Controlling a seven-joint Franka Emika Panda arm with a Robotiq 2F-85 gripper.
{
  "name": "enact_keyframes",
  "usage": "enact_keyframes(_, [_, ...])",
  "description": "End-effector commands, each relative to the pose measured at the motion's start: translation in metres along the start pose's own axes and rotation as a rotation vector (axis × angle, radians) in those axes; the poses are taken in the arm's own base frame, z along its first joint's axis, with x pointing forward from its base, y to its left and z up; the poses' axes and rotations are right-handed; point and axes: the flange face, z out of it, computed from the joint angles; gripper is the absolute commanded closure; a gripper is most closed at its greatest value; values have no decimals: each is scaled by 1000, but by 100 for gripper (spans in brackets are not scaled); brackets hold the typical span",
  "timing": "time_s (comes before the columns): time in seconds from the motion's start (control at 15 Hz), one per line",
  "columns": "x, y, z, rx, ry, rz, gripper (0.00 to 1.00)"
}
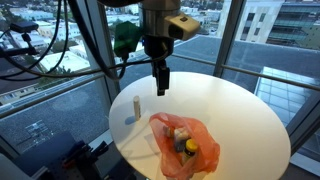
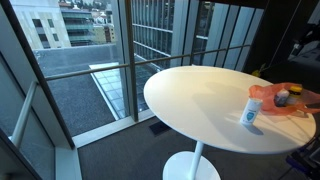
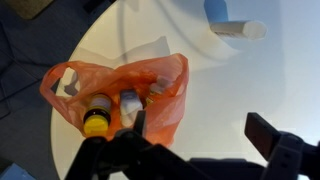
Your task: Remove the blue box from the plastic
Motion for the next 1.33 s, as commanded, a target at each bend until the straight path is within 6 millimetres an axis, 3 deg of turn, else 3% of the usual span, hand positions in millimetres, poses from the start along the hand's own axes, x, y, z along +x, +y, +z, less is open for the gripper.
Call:
enact_keyframes(0.0, [24,7,6,-28,2,92,0])
enact_keyframes(0.2, [23,7,-2,10,-26,96,0])
enact_keyframes(0.27, [20,8,13,-10,-13,84,0])
enact_keyframes(0.67, [22,8,6,-5,-15,87,0])
enact_keyframes(1.27, [37,25,38,-45,13,142,0])
